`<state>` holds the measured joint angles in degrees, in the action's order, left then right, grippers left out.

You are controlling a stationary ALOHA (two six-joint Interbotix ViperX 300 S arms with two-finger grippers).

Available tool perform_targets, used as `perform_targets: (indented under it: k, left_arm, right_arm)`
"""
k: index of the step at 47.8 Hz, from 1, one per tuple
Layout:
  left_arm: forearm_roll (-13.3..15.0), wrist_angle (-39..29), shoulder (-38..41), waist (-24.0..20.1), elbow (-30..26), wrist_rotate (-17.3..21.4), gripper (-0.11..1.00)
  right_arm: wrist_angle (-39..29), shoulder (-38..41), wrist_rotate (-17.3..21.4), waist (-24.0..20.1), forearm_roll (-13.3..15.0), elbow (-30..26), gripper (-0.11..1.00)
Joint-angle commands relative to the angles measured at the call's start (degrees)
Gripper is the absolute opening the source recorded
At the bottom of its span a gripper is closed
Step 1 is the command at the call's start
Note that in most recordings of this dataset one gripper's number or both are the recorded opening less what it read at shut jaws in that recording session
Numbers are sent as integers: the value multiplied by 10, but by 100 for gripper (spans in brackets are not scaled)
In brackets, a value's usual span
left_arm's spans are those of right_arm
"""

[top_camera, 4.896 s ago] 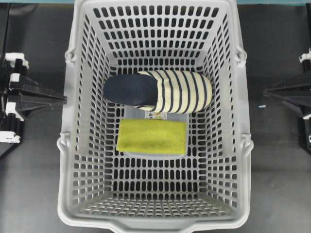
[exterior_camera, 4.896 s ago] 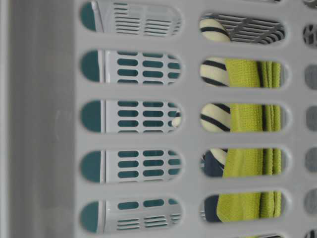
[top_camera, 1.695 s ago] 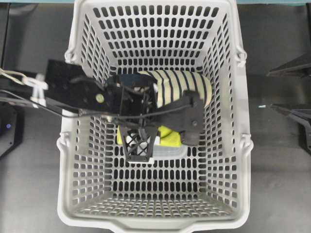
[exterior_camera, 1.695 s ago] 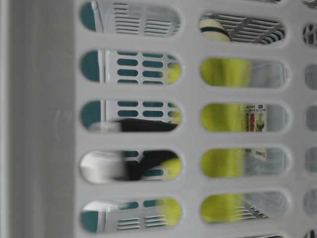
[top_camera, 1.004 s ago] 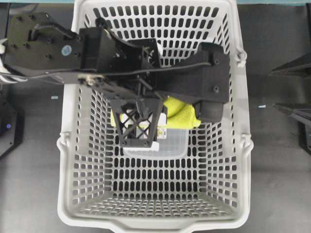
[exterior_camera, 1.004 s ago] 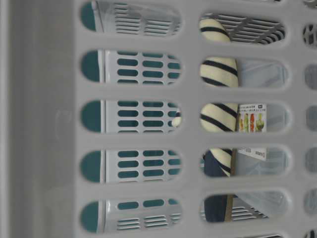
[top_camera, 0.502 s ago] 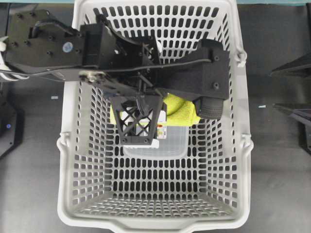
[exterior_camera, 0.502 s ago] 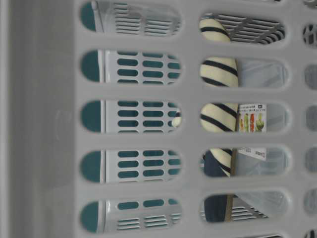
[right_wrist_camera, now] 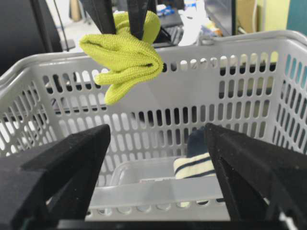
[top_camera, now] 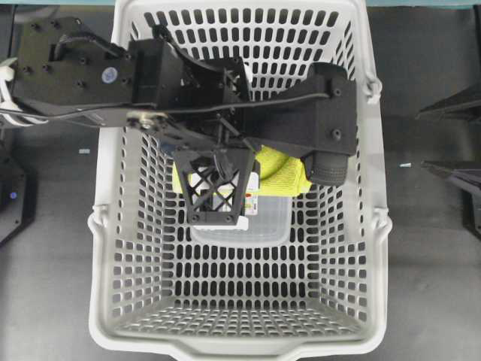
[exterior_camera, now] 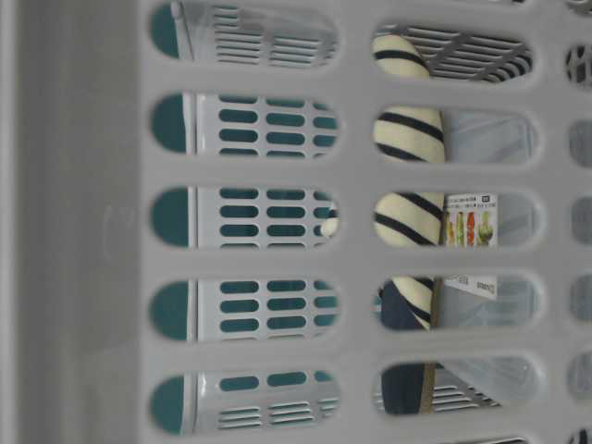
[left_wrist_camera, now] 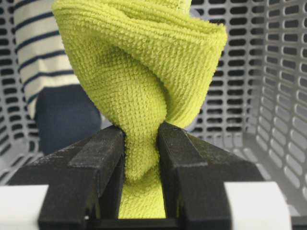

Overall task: Pick up the yellow cloth from the shopping basket with the left arm.
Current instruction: 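Lift the gripped yellow cloth upward out of the basket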

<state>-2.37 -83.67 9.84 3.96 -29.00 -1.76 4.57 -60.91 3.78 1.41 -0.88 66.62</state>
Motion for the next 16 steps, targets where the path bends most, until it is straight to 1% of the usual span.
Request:
perform_targets:
  k: [1, 8, 16]
  left_arm:
    - [-2, 6, -13, 1, 1, 0, 19]
    - [-2, 33, -33, 3, 22, -1, 19]
    - [-2, 90, -65, 2, 73, -1, 19]
  right_arm:
    - [4, 3, 1, 1, -1, -5, 76]
    - [4, 3, 0, 1, -1, -5, 76]
    - [4, 2, 1, 1, -1, -4, 76]
